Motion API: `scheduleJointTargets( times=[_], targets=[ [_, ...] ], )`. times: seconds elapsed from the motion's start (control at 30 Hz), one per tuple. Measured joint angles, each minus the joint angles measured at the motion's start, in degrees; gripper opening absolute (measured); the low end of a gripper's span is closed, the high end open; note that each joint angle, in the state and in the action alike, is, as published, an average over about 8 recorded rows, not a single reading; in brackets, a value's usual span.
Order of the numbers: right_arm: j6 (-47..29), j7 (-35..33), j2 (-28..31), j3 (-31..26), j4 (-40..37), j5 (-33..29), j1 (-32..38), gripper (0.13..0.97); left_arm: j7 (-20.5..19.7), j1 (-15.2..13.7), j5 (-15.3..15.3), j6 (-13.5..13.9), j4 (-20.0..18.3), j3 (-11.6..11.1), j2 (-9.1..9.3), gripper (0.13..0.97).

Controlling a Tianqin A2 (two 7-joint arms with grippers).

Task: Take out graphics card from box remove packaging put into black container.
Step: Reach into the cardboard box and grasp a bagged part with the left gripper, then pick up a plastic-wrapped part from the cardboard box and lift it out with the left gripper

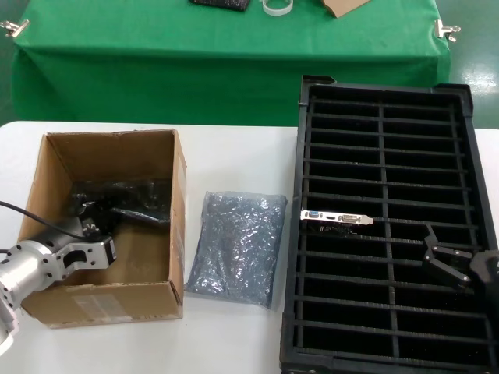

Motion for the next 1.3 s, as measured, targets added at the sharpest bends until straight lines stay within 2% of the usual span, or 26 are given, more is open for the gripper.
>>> scheduleJointTargets(
  times=[0.33, 0.5, 0.63, 0.8, 0.93, 1.1, 1.3],
  targets=[
    [0.0, 0.0, 0.0, 0.0, 0.0, 0.0, 0.0, 0.966, 0.1, 0.7, -1.4, -0.1, -1.5, 0.0, -1.16, 0.182],
    [0.0, 0.0, 0.0, 0.0, 0.0, 0.0, 0.0, 0.966, 1.4, 1.8, -4.6, 1.2, -5.8, -0.1, -3.28, 0.158],
    [0.0, 0.0, 0.0, 0.0, 0.0, 0.0, 0.0, 0.966, 4.2, 3.3, -8.9, 3.7, -13.5, -0.6, -6.89, 0.144],
    [0.0, 0.0, 0.0, 0.0, 0.0, 0.0, 0.0, 0.966, 8.8, 5.4, -15.1, 6.9, -25.6, -1.7, -12.56, 0.140],
    [0.0, 0.0, 0.0, 0.0, 0.0, 0.0, 0.0, 0.966, 11.9, 6.7, -19.4, 8.4, -34.2, -2.5, -17.02, 0.140],
    [0.0, 0.0, 0.0, 0.0, 0.0, 0.0, 0.0, 0.966, 13.9, 7.7, -23.7, 8.1, -41.9, -3.1, -22.25, 0.139],
    [0.0, 0.0, 0.0, 0.0, 0.0, 0.0, 0.0, 0.966, 13.6, 7.7, -26.8, 5.6, -47.9, -3.2, -27.88, 0.139]
  ],
)
